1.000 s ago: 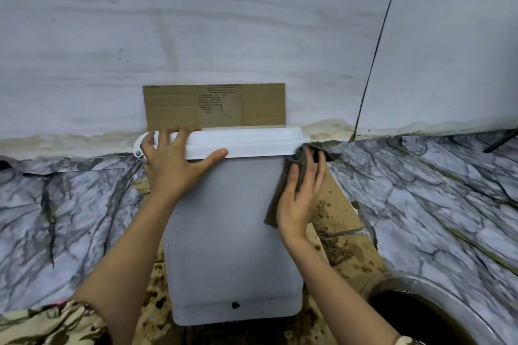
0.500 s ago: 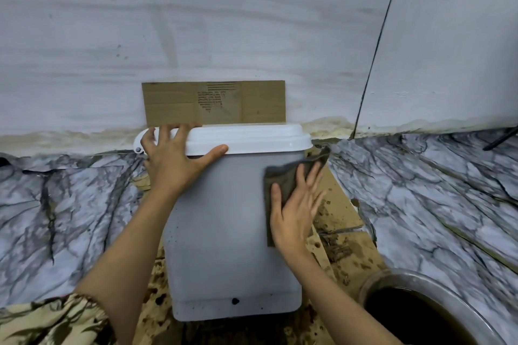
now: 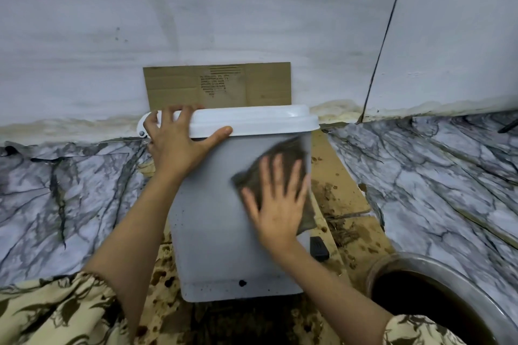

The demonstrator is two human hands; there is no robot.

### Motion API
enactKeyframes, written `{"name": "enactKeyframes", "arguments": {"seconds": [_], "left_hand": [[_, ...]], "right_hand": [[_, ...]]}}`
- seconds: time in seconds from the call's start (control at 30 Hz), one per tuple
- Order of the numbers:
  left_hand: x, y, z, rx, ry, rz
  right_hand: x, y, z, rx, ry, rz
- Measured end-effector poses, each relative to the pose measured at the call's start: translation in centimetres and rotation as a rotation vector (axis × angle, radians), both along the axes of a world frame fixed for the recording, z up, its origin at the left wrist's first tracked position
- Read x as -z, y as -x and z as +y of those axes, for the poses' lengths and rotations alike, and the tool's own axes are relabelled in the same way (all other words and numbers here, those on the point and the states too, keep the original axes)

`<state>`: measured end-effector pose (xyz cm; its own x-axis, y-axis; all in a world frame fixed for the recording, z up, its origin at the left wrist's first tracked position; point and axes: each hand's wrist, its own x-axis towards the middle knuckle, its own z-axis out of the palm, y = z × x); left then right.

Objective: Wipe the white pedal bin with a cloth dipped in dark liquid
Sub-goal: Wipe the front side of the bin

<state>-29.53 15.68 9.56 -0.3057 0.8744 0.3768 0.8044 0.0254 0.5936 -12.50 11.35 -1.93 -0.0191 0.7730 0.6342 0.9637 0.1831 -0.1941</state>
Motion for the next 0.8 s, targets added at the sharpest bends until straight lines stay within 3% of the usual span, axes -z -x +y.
{"name": "enactKeyframes", "arguments": {"seconds": [0.13, 0.2, 0.27, 0.4, 0.47, 0.5, 0.57, 0.67, 0.73, 0.8], "left_hand": [[0.1, 0.2, 0.4, 0.004, 0.009, 0.004], [0.2, 0.3, 0.5, 0.005, 0.001, 0.009], [0.3, 0.3, 0.5, 0.007, -0.007, 0.007], [0.2, 0.0, 0.2, -0.011, -0.01, 0.009], [0.2, 0.0, 0.2, -0.014, -0.004, 0.012], [0.1, 0.0, 0.3, -0.012, -0.001, 0.012], [0.1, 0.0, 0.5, -0.01, -0.006, 0.009], [0.3, 0.1, 0.6, -0.009, -0.008, -0.001], [0.3, 0.1, 0.6, -0.008, 0.003, -0.008], [0.3, -0.1, 0.6, -0.011, 0.004, -0.007]], "right_hand": [[9.1, -1.4, -6.1, -0.505, -0.006, -0.675], [10.4, -2.8, -7.0, -0.594, 0.008, -0.838], [8.4, -3.3, -5.8, -0.563, -0.001, -0.79], [0.9, -1.8, 0.3, -0.233, -0.099, -0.338], [-1.1, 0.5, 2.2, -0.055, -0.109, -0.202], [-0.9, 1.9, 2.2, -0.07, -0.098, -0.186], [2.2, 4.1, 0.2, -0.285, -0.095, -0.257], [8.3, 2.9, -4.5, -0.635, -0.03, -0.623], [10.1, -0.1, -5.2, -0.703, -0.053, -0.763], [9.5, -2.7, -5.0, -0.664, -0.091, -0.698]]}}
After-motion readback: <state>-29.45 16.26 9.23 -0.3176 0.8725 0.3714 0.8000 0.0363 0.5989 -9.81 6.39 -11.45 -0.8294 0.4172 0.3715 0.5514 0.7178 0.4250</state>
